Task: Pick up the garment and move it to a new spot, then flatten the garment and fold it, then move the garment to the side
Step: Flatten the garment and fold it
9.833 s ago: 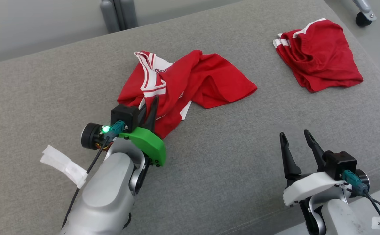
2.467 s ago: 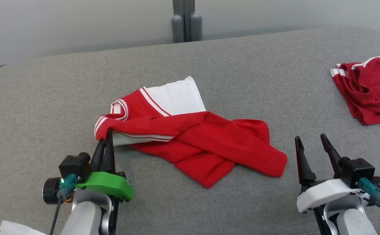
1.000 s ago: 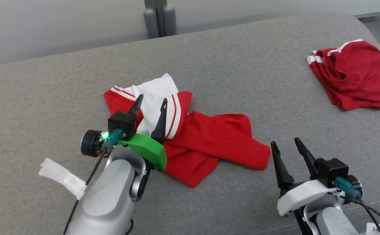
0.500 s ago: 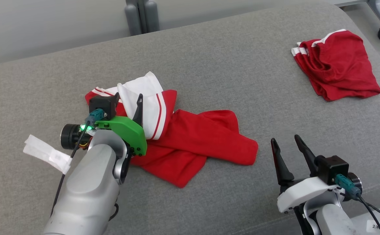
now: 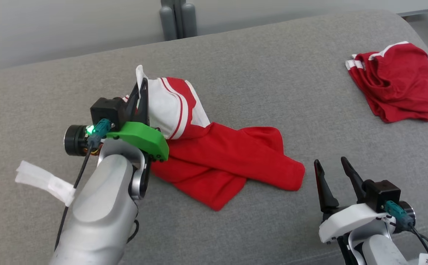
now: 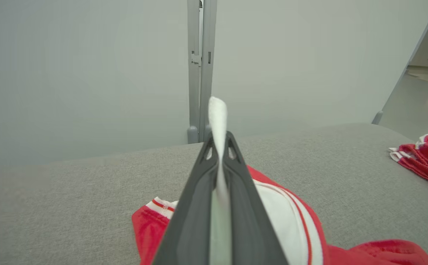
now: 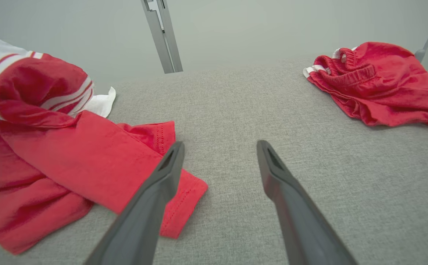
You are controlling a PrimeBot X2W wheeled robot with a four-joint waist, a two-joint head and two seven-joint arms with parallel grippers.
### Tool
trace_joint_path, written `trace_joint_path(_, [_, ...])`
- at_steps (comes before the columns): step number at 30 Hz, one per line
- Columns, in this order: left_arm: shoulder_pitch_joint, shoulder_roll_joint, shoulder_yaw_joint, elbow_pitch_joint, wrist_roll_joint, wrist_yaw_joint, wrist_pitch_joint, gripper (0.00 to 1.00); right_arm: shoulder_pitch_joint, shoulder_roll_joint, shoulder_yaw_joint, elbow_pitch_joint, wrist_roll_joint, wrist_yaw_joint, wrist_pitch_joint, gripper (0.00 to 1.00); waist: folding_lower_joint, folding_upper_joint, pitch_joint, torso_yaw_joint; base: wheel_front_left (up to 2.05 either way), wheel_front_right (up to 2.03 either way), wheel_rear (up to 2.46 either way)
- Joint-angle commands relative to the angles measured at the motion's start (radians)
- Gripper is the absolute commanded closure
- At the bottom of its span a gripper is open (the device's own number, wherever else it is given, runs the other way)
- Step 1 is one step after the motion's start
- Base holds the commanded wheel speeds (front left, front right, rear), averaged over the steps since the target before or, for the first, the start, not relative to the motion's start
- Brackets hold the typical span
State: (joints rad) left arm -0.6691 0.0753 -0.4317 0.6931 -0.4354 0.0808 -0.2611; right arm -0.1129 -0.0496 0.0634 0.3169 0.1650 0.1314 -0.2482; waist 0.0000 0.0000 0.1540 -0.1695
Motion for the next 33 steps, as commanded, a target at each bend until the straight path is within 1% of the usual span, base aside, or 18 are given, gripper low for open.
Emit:
trace_joint_path(1, [0.048,0.011,0.021,-0.058,0.01,0.018,-0.005,1.0,0.014,-0.002,-0.004,0.003,-0.007,-0.002,-0.002,0.0,0.0,0.0,-0.036,0.069,0.0,0.0,0.0])
trace_joint_path(5, [0.174,0.02,0.085,-0.213,0.007,0.065,-0.004,1.0,0.031,-0.002,-0.009,0.0,-0.013,-0.002,0.004,0.0,0.0,0.0,-0.058,0.127,0.0,0.0,0.0])
trace_joint_path(7, [0.242,0.026,0.116,-0.259,-0.004,0.094,-0.004,1.0,0.034,-0.002,-0.011,-0.003,-0.014,-0.002,0.005,0.0,0.0,0.0,-0.068,0.151,0.0,0.0,0.0])
trace_joint_path(9, [0.312,0.024,0.148,-0.283,-0.026,0.123,-0.004,1.0,0.041,-0.002,-0.015,-0.007,-0.013,-0.002,0.007,0.0,0.0,0.0,-0.076,0.173,0.0,0.0,0.0])
trace_joint_path(13, [0.424,0.026,0.18,-0.279,-0.048,0.173,0.007,1.0,0.049,-0.002,-0.016,-0.008,-0.014,-0.002,0.013,0.0,0.0,0.0,-0.087,0.197,0.0,0.0,0.0])
trace_joint_path(15, [0.467,0.021,0.185,-0.283,-0.063,0.186,0.021,1.0,0.05,-0.002,-0.019,-0.011,-0.013,-0.002,0.015,0.0,0.0,0.0,-0.089,0.203,0.0,0.0,0.0])
trace_joint_path(21, [0.55,0.014,0.156,-0.31,-0.074,0.212,0.072,1.0,0.056,-0.002,-0.03,-0.015,-0.023,-0.002,0.017,0.0,0.0,0.0,-0.091,0.205,0.0,0.0,0.0])
trace_joint_path(27, [0.612,0.039,0.143,-0.375,-0.065,0.248,0.134,1.0,0.061,-0.002,-0.034,-0.017,-0.026,-0.002,0.022,0.0,0.0,0.0,-0.091,0.187,0.0,0.0,0.0])
trace_joint_path(28, [0.621,0.043,0.142,-0.386,-0.066,0.248,0.138,0.76,0.063,-0.002,-0.034,-0.018,-0.026,-0.002,0.023,0.0,0.0,0.0,-0.091,0.184,0.0,0.0,0.0])
trace_joint_path(29, [0.632,0.054,0.14,-0.39,-0.058,0.254,0.142,0.14,0.064,-0.002,-0.035,-0.017,-0.025,-0.002,0.023,0.0,0.0,0.0,-0.092,0.181,0.0,0.0,0.0])
trace_joint_path(30, [0.641,0.063,0.134,-0.39,-0.05,0.255,0.145,0.0,0.064,-0.002,-0.035,-0.016,-0.024,-0.002,0.023,0.0,0.0,0.0,-0.093,0.177,0.0,0.0,0.0])
trace_joint_path(33, [0.657,0.069,0.129,-0.398,-0.041,0.259,0.135,0.0,0.064,-0.002,-0.04,-0.014,-0.019,-0.002,0.021,0.0,0.0,0.0,-0.095,0.168,0.0,0.0,0.0])
